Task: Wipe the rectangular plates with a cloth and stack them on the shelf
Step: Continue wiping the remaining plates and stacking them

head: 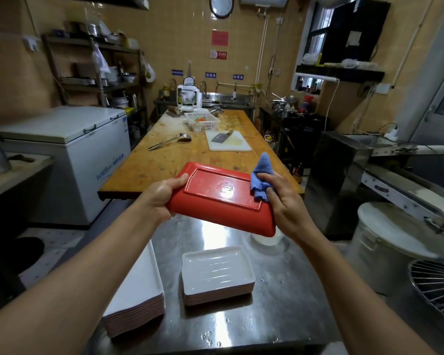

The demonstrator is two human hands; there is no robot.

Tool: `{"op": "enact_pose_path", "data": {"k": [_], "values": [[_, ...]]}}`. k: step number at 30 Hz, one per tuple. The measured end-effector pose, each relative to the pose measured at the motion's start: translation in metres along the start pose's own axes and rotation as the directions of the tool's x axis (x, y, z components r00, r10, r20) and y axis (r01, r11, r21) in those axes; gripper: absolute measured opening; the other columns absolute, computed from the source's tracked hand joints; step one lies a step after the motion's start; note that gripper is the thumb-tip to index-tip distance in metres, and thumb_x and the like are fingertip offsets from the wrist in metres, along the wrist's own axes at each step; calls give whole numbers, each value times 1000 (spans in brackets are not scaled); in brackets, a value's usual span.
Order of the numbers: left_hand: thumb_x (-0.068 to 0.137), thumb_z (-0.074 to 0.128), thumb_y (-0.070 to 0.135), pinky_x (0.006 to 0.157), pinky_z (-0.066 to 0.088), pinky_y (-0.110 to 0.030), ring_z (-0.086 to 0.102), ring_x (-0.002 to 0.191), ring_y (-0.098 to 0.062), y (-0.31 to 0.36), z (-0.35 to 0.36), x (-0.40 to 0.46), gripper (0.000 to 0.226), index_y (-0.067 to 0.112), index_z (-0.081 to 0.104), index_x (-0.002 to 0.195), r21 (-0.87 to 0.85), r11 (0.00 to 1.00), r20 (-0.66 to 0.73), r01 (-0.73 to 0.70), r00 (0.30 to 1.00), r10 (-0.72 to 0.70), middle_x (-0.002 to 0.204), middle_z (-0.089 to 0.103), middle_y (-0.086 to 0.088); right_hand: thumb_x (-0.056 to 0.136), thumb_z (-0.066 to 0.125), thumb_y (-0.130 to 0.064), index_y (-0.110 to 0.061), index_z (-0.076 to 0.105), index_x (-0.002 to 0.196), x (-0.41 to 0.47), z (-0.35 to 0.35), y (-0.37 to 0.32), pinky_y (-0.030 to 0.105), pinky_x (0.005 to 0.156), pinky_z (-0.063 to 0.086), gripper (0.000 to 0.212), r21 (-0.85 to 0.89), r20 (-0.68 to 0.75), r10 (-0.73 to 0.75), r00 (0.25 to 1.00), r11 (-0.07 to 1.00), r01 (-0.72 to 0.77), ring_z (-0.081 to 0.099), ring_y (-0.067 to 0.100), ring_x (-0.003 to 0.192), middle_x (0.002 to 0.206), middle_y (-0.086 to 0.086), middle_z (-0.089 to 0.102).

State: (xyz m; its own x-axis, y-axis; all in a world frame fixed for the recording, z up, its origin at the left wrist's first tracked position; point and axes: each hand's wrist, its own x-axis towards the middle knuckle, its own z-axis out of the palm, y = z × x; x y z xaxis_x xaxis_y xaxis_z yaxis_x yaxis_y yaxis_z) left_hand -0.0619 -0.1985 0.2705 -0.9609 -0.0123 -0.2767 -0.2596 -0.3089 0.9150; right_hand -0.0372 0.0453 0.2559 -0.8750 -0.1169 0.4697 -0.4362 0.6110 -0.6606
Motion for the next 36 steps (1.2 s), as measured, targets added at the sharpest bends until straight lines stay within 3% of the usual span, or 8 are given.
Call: {"op": "enact_pose_path", "data": {"k": [6,10,14,17,21,24,31,36], "values": [[92,58,21,54,53,-29,64,43,-16,-4,8,-1,12,11,58,85,-121,992,-63,26,997,-34,52,67,-4,95,41,-20,-18,51,133,-30,21,6,5,103,12,39,-193,-27,-120,992,975,113,22,1,132,146,3,39],[92,58,22,63,53,-36,65,67,-23,-9,15,-5,22,9,57,110,-182,983,-64,-13,998,1,77,69,-10,87,51,-11,-16,56,125,-36,49,6,36,105,34,38,-400,-100,-330,939,877,266,44,28,129,135,9,53],[96,50,21,72,48,-40,59,76,-26,-18,25,-19,29,7,50,121,-215,974,-26,-64,998,60,89,61,-14,82,62,-7,-16,57,125,-33,79,-15,39,109,33,44,-439,-80,-412,908,832,339,44,29,128,136,6,53],[97,48,24,75,52,-38,63,83,-27,-21,21,-24,24,7,52,113,-215,971,-4,-101,995,103,96,64,-16,91,48,-25,-25,49,133,-25,91,-36,43,112,24,42,-378,-54,-354,934,873,309,33,25,136,144,1,44],[97,47,21,61,55,-28,68,72,-17,-26,12,-27,25,4,59,111,-146,964,-20,-223,975,222,91,68,-10,90,17,-49,-38,27,145,-9,91,-56,42,117,-2,57,-325,93,-196,976,921,216,3,14,146,157,-10,16],[95,50,18,73,54,-30,66,80,-20,-26,4,-29,25,4,60,115,-93,952,-77,-290,956,284,93,68,-10,90,15,-49,-45,13,146,0,92,-60,42,116,-10,56,-343,178,-144,973,918,199,-10,9,145,158,-12,2],[95,50,13,53,57,-28,68,60,-16,-31,-19,-35,11,13,61,97,-156,936,-146,-316,945,294,82,68,-9,89,16,-50,-37,18,147,-1,94,-23,36,116,1,60,-247,96,6,995,969,18,-1,16,145,157,-5,10],[95,51,14,52,57,-29,69,59,-16,-36,-39,-35,11,13,62,96,-219,927,-189,-305,945,266,68,71,-2,102,29,-24,-27,18,149,-13,102,-10,33,105,30,48,7,47,165,985,986,-166,34,26,129,147,8,23]]}}
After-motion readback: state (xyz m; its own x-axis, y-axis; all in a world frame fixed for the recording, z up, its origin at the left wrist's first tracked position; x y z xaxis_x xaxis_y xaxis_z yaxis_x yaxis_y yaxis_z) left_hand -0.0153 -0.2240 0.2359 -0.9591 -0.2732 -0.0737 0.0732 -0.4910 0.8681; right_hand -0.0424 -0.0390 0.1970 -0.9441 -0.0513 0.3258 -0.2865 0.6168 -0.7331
